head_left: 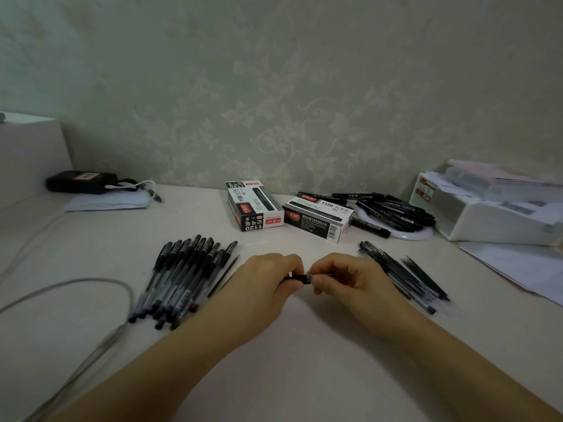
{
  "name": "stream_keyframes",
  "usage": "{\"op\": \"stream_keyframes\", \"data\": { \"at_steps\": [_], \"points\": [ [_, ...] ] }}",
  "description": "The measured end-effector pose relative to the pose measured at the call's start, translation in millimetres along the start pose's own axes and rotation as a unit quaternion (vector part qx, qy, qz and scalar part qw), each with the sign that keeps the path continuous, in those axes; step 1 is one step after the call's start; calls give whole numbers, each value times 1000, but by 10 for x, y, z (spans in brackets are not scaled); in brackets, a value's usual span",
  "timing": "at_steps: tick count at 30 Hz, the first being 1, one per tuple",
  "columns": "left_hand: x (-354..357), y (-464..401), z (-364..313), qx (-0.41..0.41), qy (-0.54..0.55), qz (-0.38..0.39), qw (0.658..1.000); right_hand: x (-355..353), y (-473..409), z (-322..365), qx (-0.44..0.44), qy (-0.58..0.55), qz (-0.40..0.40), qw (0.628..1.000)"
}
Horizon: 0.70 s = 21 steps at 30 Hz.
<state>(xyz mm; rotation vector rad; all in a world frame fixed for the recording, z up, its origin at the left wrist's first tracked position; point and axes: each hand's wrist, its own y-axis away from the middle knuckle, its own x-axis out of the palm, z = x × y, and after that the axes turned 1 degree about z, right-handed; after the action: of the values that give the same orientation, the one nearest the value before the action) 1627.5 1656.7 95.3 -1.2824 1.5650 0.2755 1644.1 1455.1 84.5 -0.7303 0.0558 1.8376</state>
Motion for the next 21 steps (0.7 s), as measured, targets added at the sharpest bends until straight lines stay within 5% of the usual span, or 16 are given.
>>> {"op": "stream_keyframes", "data": {
  "at_steps": [9, 15, 21],
  "points": [
    [39, -7, 48, -25, -2, -26, 999, 54, -31, -6, -3, 57, -22, 998],
    [-209, -37, 274, -162, -94, -135, 973, 68, -45, -53, -8, 118, -94, 988],
    [-383, 48, 507, -299, -158, -116, 934, 64, -22, -71, -11, 137, -78, 987]
  ]
}}
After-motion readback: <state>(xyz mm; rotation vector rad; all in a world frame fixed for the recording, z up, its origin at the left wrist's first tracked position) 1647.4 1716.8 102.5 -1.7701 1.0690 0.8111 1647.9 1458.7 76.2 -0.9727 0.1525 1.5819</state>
